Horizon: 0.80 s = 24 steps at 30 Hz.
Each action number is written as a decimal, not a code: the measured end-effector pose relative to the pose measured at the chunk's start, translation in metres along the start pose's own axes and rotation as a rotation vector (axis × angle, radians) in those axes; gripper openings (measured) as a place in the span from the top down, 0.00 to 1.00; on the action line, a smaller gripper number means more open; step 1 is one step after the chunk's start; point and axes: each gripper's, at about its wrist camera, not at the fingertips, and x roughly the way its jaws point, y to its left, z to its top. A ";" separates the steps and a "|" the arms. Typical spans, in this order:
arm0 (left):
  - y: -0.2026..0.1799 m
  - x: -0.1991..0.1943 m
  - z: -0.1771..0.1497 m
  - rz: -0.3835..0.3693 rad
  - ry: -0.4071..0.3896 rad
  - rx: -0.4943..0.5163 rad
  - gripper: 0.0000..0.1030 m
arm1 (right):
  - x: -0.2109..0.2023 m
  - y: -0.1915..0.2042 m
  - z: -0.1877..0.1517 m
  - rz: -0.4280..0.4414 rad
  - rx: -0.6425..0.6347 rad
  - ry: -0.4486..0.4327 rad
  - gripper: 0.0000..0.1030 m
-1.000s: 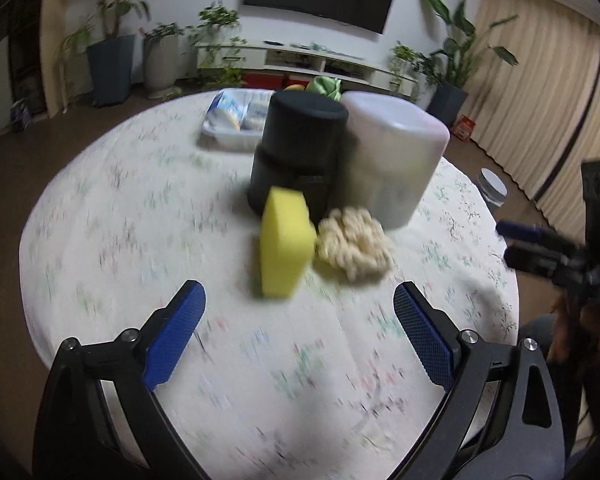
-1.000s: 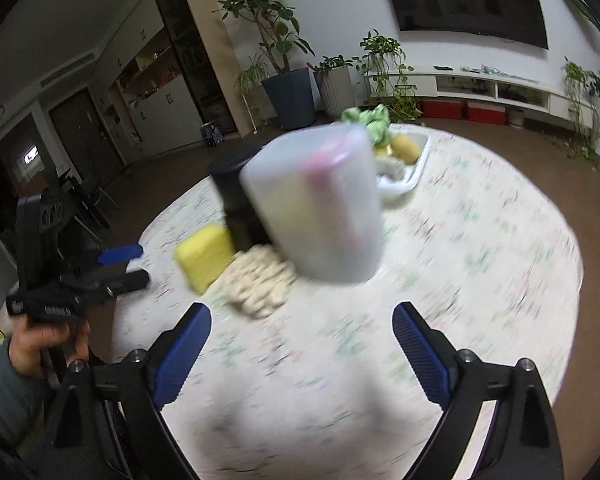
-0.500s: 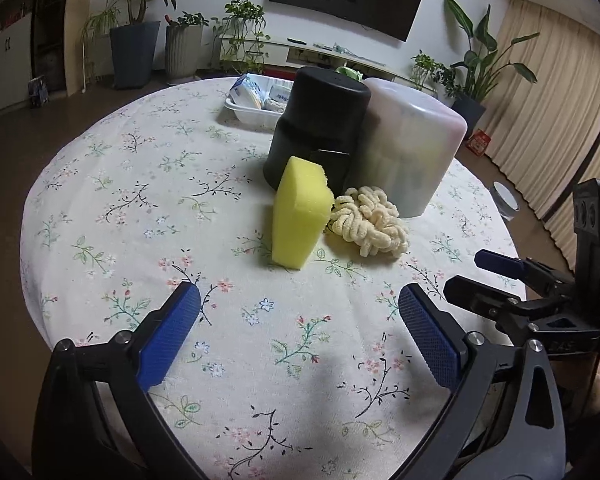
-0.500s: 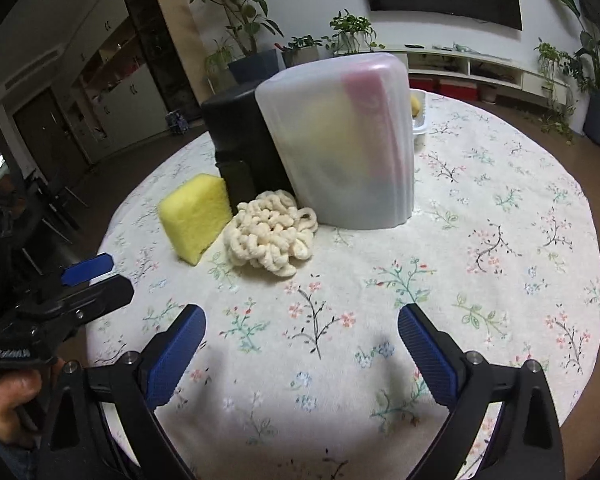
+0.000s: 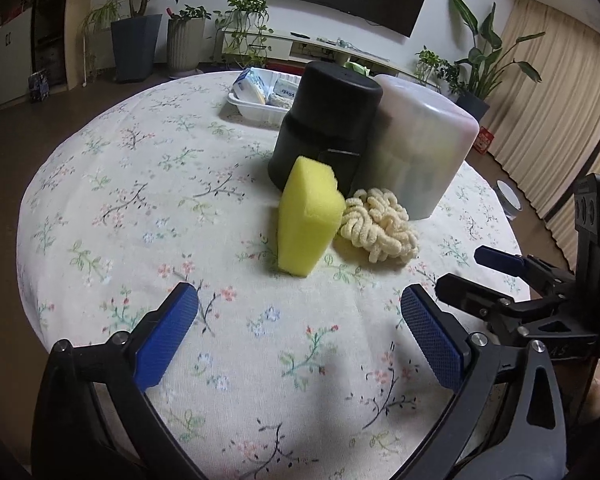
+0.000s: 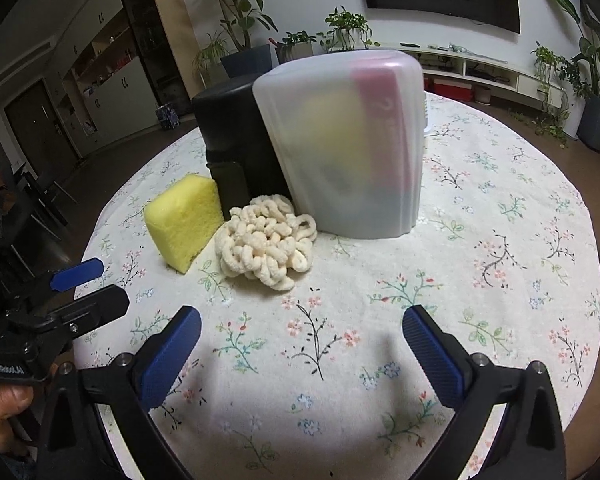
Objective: Organize soft objects
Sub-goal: 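Grasp the yellow sponge with the left tool while the right tool grasps the cream knitted scrubber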
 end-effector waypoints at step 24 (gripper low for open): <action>0.017 0.072 0.049 0.018 0.151 0.102 0.51 | 0.053 0.017 0.029 -0.008 -0.034 0.052 0.07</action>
